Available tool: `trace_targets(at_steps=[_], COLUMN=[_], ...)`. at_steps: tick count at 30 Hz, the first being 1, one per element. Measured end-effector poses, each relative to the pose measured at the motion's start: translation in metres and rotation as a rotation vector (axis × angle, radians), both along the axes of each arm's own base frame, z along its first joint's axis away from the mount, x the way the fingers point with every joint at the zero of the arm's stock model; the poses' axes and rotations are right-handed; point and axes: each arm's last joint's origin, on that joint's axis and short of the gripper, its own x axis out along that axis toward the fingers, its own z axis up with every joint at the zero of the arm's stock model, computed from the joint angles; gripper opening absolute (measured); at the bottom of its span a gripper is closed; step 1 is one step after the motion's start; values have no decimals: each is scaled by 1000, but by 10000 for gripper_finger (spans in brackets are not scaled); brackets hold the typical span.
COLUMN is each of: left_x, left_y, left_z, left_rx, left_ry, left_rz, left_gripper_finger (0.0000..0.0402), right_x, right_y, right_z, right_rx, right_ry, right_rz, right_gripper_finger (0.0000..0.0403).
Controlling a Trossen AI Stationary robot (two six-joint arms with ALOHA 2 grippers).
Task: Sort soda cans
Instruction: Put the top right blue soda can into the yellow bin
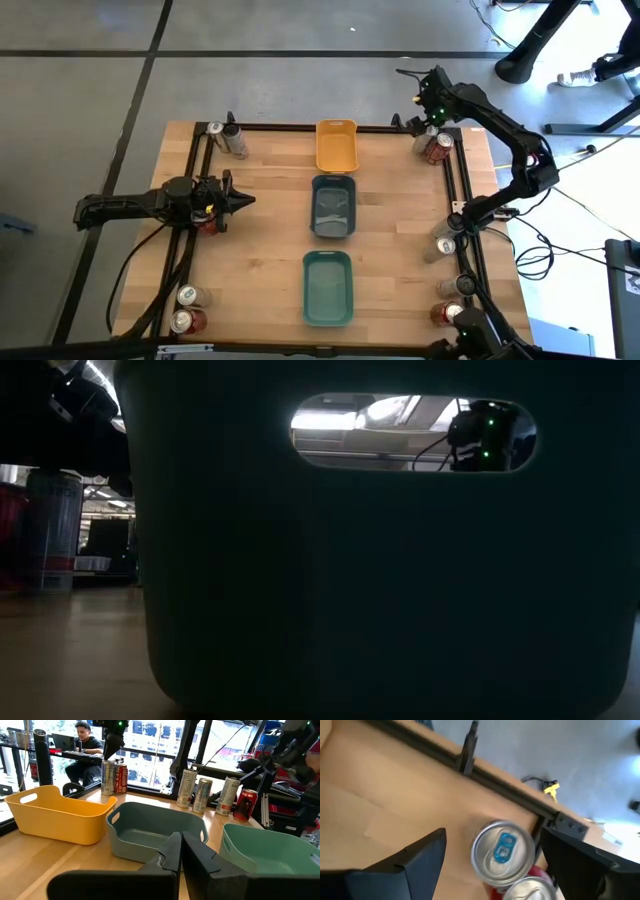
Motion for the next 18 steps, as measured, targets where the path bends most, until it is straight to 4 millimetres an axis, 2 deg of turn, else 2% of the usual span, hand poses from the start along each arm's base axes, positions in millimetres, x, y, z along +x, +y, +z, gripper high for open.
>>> trace_targets(at_steps=[4,18], left_x=[0,0], left_y=[0,0], left_z=[0,0], left_rx=[0,0], left_ry=[0,2], left_rz=[0,-1], left_gripper_finger=[5,5], right_x=[-1,6], right_y=[-1,-13], right_z=[0,-33], right_rx=[-14,148], right_ry=[41,106], right_rz=[-26,-56], right_gripper_finger=[321,321])
